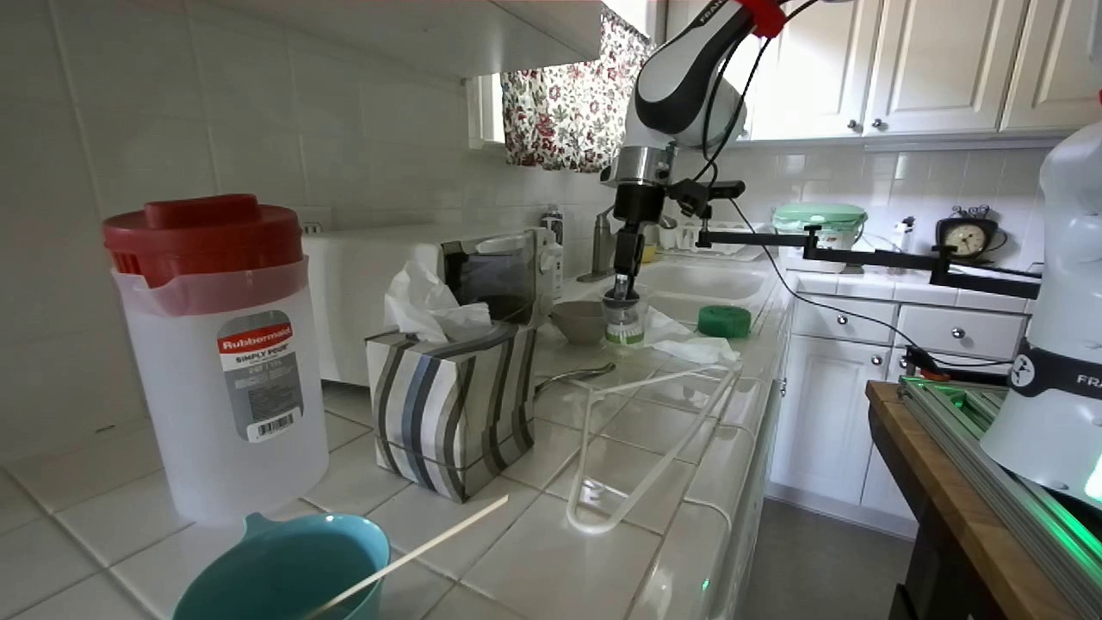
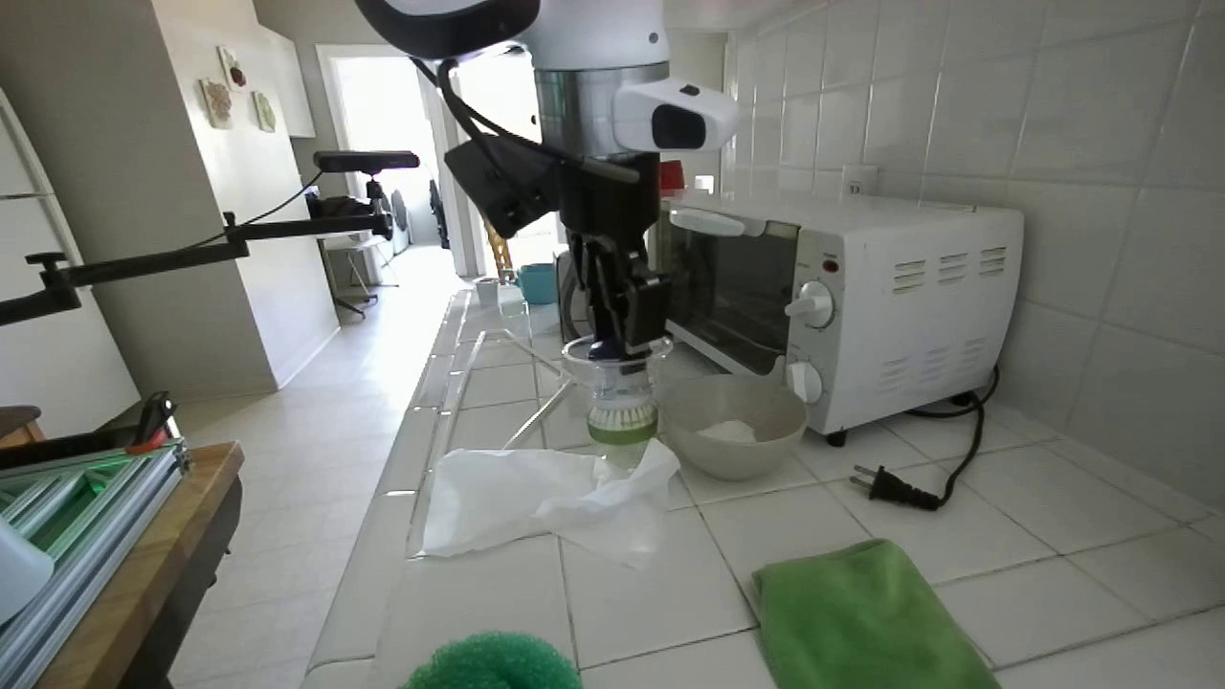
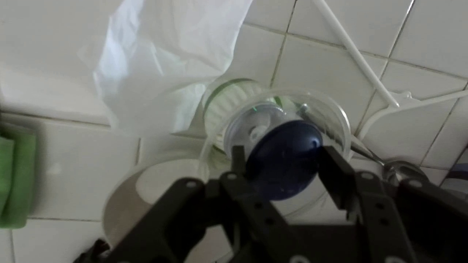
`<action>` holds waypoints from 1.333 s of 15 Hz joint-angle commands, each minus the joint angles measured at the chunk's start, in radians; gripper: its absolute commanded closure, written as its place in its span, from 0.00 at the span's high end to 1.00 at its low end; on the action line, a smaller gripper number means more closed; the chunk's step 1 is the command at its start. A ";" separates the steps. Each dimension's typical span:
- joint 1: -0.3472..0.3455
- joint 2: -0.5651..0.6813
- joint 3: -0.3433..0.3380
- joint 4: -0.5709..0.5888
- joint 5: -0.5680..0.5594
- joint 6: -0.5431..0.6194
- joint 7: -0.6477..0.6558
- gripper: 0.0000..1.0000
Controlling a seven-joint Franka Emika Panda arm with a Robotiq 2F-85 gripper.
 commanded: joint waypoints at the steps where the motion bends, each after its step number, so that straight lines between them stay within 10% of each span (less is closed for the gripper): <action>1: -0.017 0.013 0.011 0.018 0.027 -0.019 -0.037 0.27; 10: -0.015 -0.006 0.014 0.015 0.035 -0.017 -0.045 0.07; 20: -0.017 -0.008 0.018 0.013 0.068 -0.006 -0.055 0.07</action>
